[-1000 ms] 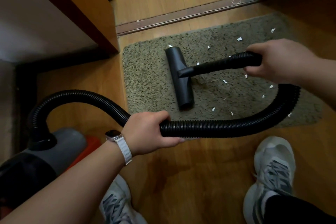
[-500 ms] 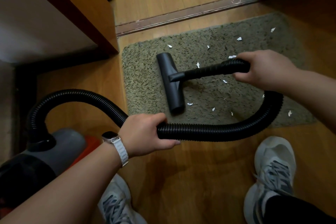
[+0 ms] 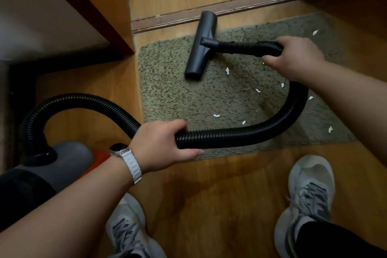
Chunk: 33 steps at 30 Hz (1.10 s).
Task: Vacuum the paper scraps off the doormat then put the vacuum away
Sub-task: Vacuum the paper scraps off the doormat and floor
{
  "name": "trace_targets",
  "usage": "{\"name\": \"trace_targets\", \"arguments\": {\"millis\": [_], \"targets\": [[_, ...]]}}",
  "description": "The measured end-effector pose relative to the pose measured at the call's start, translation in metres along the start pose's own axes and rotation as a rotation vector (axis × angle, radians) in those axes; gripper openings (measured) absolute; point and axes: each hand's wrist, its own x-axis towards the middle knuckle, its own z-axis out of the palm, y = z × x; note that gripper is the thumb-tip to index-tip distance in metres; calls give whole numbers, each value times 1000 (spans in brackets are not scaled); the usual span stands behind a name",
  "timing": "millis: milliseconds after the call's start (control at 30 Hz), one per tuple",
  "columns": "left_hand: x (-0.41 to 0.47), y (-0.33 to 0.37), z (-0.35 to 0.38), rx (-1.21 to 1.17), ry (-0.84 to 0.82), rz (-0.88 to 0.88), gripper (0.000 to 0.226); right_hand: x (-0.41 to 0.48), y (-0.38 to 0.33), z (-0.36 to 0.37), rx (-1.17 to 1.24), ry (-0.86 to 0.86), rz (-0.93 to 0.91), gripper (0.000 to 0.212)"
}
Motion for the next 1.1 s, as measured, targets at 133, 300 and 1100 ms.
{"name": "trace_targets", "arguments": {"millis": [133, 300, 1100], "targets": [[-3, -5, 0, -13, 7, -10, 66, 7, -24, 1, -22, -20, -30, 32], [-7, -12, 4, -1, 2, 9, 59, 2, -43, 5, -70, -69, -126, 27], [-2, -3, 11, 7, 2, 79, 69, -70, 28, -22, -148, -74, -135, 21]]}}
